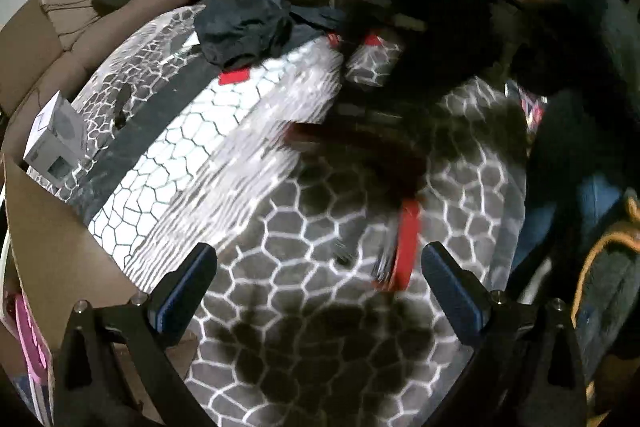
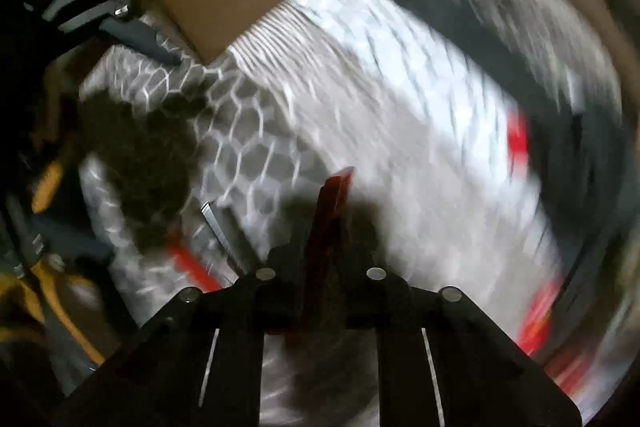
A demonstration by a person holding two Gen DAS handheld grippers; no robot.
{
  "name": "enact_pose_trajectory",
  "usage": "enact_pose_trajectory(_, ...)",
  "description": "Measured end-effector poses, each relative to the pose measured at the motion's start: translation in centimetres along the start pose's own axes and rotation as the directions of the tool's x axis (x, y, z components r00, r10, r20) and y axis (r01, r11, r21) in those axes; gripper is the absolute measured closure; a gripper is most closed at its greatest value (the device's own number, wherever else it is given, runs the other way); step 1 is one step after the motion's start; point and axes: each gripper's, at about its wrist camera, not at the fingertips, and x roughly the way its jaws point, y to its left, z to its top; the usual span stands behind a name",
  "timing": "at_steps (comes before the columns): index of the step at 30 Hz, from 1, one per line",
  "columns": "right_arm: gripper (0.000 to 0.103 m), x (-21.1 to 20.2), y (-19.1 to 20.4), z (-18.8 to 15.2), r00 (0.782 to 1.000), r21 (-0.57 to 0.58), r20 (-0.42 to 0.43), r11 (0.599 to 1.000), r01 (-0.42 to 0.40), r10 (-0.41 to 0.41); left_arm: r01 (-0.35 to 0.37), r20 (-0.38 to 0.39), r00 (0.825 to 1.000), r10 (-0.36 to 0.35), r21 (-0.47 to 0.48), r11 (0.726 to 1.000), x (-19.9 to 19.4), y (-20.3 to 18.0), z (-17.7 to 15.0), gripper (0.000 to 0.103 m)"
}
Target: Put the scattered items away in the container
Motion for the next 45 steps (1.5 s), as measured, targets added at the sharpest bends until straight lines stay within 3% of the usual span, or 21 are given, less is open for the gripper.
enact_pose_trajectory(2, 0.093, 0.2, 1.1, 2.3, 1.0, -0.148, 0.025, 0.989, -0.011, 0.015, 0.008, -0.023, 1.0, -0.008, 0.026, 1.0, 0.2, -0.3, -0.5, 0.0)
enact_pose_trajectory(5, 0.088, 1.4, 0.2, 4.7, 0.999, -0.078, -0.011, 0.996, 0.033, -0.034, -0.006, -0.048, 0.999, 0.008, 0.035, 0.999, -0.2, -0.1, -1.3, 0.0)
enact_pose_trajectory(6, 0.079, 1.6, -0.4, 4.9, 0.997, -0.009, -0.018, 0.997, 0.073, -0.073, -0.015, -0.057, 0.998, 0.017, 0.032, 0.999, -0.3, 0.1, -1.5, 0.0)
enact_pose_trajectory(8, 0.06, 0.9, -1.1, 3.9, 0.998, 0.154, 0.022, 0.987, 0.049, -0.053, -0.034, -0.074, 0.997, 0.036, 0.023, 0.999, -0.3, 0.5, -2.0, 0.0)
enact_pose_trajectory(9, 0.036, 0.3, -1.7, 2.2, 0.997, 0.285, 0.063, 0.958, 0.022, -0.041, -0.046, -0.083, 0.995, 0.047, 0.013, 0.999, -0.2, 0.8, -2.2, 0.0)
enact_pose_trajectory(10, 0.016, -0.4, -2.2, 0.4, 0.994, 0.412, 0.105, 0.911, -0.011, -0.036, -0.061, -0.093, 0.994, 0.061, 0.003, 0.998, -0.1, 1.2, -2.4, 0.0)
enact_pose_trajectory(11, 0.013, -0.5, -2.6, -2.0, 0.992, 0.564, 0.119, 0.825, -0.033, -0.042, -0.075, -0.107, 0.992, 0.074, -0.006, 0.997, 0.0, 1.6, -2.7, 0.0)
enact_pose_trajectory(14, 0.017, 0.7, -2.2, -7.5, 0.992, 0.809, 0.129, 0.578, -0.109, 0.007, -0.094, -0.146, 0.985, 0.094, 0.004, 0.996, 0.5, 1.7, -3.3, 0.0)
enact_pose_trajectory(16, 0.032, 1.2, -0.3, -10.2, 0.99, 0.856, 0.139, 0.504, -0.113, -0.013, -0.097, -0.156, 0.983, 0.098, 0.011, 0.995, 0.8, 1.5, -3.4, 0.0)
enact_pose_trajectory(17, 0.034, 1.8, 0.7, -10.2, 0.991, 0.847, 0.131, 0.519, -0.114, 0.004, -0.097, -0.155, 0.983, 0.098, 0.016, 0.995, 0.8, 1.4, -3.3, 0.0)
enact_pose_trajectory(19, 0.056, 2.6, 2.2, -9.6, 0.992, 0.825, 0.121, 0.553, -0.116, 0.027, -0.095, -0.151, 0.984, 0.097, 0.022, 0.995, 0.7, 1.2, -3.2, 0.0)
enact_pose_trajectory(26, 0.057, 3.9, 4.3, -7.1, 0.998, 0.738, 0.059, 0.673, -0.047, 0.005, -0.097, -0.175, 0.979, 0.101, 0.03, 0.995, 1.3, 0.9, -3.2, 0.0)
enact_pose_trajectory(27, 0.066, 3.7, 4.2, -7.0, 0.999, 0.708, 0.05, 0.705, -0.047, 0.016, -0.097, -0.177, 0.979, 0.101, 0.029, 0.995, 1.3, 0.9, -3.2, 0.0)
enact_pose_trajectory(28, 0.068, 3.5, 4.1, -6.9, 0.999, 0.675, 0.041, 0.736, -0.047, 0.026, -0.097, -0.18, 0.979, 0.101, 0.028, 0.995, 1.4, 1.0, -3.2, 0.0)
enact_pose_trajectory(31, 0.077, 2.7, 3.2, -6.9, 0.998, 0.507, -0.057, 0.86, 0.056, -0.031, -0.101, -0.189, 0.976, 0.104, 0.026, 0.995, 1.6, 1.1, -3.2, 0.0)
enact_pose_trajectory(33, 0.081, 2.4, 2.6, -7.1, 0.983, 0.382, -0.141, 0.91, 0.161, -0.115, -0.103, -0.196, 0.975, 0.107, 0.029, 0.994, 1.9, 1.0, -3.2, 0.0)
enact_pose_trajectory(36, 0.08, 2.2, 1.6, -7.8, 0.972, 0.212, -0.189, 0.961, 0.178, -0.138, -0.108, -0.201, 0.973, 0.114, 0.038, 0.993, 2.6, 0.8, -2.8, 0.0)
enact_pose_trajectory(38, 0.08, 1.6, 0.5, -8.3, 0.979, 0.245, -0.164, 0.956, 0.163, -0.125, -0.125, -0.198, 0.972, 0.131, 0.043, 0.991, 3.0, 0.7, -2.5, 0.0)
enact_pose_trajectory(41, 0.065, 0.4, -0.2, -9.5, 0.998, 0.423, 0.003, 0.905, 0.053, -0.06, -0.145, -0.174, 0.973, 0.149, 0.036, 0.989, 3.0, 1.0, -2.0, 0.0)
enact_pose_trajectory(43, 0.044, 0.6, 1.3, -9.7, 0.993, 0.362, 0.078, 0.931, 0.052, -0.086, -0.174, -0.149, 0.972, 0.18, 0.048, 0.984, 2.8, 1.0, -1.6, 0.0)
enact_pose_trajectory(45, 0.043, 1.5, 2.3, -9.4, 0.989, 0.261, 0.032, 0.957, 0.129, -0.142, -0.166, -0.153, 0.972, 0.176, 0.076, 0.983, 3.2, 0.9, -1.3, 0.0)
